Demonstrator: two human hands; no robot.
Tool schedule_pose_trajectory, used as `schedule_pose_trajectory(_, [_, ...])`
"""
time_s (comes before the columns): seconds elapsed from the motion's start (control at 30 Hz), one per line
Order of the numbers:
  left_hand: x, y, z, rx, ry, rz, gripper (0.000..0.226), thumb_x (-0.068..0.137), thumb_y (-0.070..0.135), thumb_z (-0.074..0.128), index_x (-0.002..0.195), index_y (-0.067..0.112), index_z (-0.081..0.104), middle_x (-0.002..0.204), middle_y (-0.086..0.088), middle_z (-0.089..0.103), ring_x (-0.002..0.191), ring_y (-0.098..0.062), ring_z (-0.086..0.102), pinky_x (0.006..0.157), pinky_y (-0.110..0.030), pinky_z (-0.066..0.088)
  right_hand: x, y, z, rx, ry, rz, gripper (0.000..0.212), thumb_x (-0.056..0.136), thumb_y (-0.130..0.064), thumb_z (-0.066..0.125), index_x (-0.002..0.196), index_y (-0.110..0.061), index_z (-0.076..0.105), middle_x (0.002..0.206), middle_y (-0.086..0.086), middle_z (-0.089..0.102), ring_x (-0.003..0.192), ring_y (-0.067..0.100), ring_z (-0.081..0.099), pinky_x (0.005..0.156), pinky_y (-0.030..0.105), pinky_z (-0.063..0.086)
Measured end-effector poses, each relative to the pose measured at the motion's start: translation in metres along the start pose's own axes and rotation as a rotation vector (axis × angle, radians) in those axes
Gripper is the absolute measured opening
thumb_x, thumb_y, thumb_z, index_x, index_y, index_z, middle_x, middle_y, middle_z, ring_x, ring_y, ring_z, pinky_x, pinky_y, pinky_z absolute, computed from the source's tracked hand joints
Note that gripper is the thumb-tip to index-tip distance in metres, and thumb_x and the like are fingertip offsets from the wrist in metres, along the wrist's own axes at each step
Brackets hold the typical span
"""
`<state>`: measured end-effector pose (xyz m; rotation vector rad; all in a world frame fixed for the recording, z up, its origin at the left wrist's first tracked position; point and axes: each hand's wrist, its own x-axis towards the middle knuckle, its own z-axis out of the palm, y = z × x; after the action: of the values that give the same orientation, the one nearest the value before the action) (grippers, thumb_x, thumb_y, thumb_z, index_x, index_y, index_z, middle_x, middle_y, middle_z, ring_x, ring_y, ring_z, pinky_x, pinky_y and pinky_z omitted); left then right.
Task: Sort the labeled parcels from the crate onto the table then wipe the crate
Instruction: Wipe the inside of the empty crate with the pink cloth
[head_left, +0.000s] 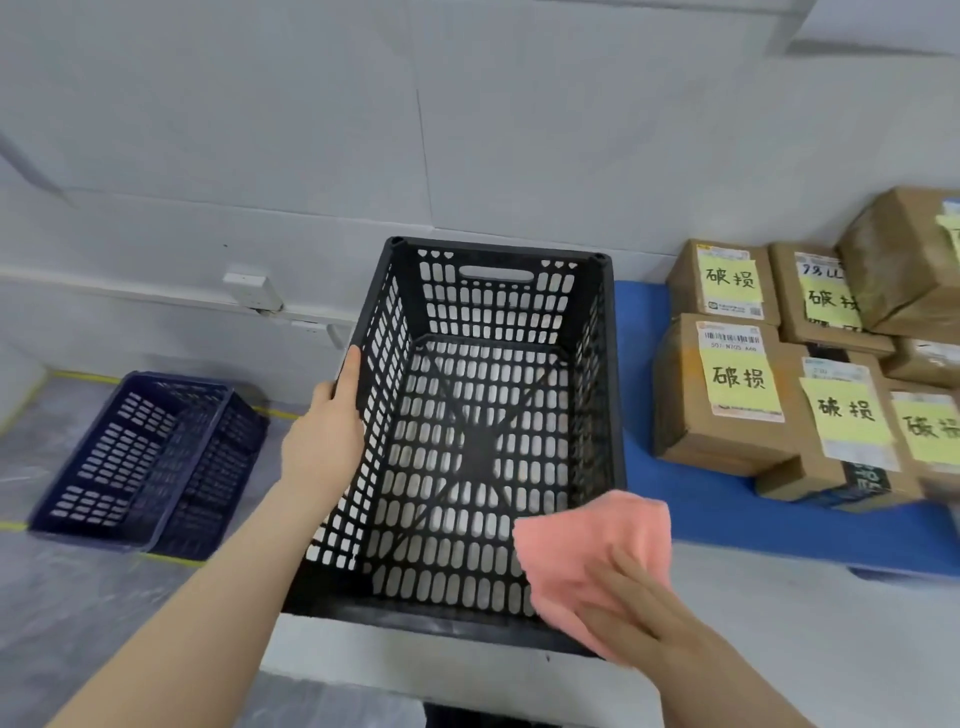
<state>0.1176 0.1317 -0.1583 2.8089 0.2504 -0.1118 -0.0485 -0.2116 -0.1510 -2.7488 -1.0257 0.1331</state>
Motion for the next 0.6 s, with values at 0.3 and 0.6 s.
schedule_pose_trajectory(0.3, [-0.075, -0.034, -0.015, -0.354, -0.154, 0.009, 0.078, 0.098, 0.010, 0.041, 0.147, 0.053, -0.002, 0.110, -0.006, 0.058, 0.082, -0.020, 0.061, 0.079, -0.043, 0.051, 0.027, 0.029, -0.027, 0.203, -0.043, 0.139, 0.088, 0.068, 0.024, 0.039, 0.130, -0.035, 0.057, 0.152, -0.021, 0.022, 0.145, 0.002, 0.012, 0.111, 0.021, 0.021])
schedule_pose_trajectory(0.6, [-0.067, -0.008, -0.014, -0.440, -0.117, -0.127, 0.071, 0.100, 0.012, 0.036, 0.151, 0.046, -0.001, 0.137, -0.006, 0.053, 0.101, -0.032, 0.061, 0.089, -0.044, 0.049, 0.107, -0.007, -0.079, 0.528, 0.284, 0.573, 0.040, 0.093, -0.010, 0.044, 0.115, -0.041, 0.056, 0.089, -0.009, 0.068, 0.074, 0.009, 0.060, 0.059, 0.029, 0.045])
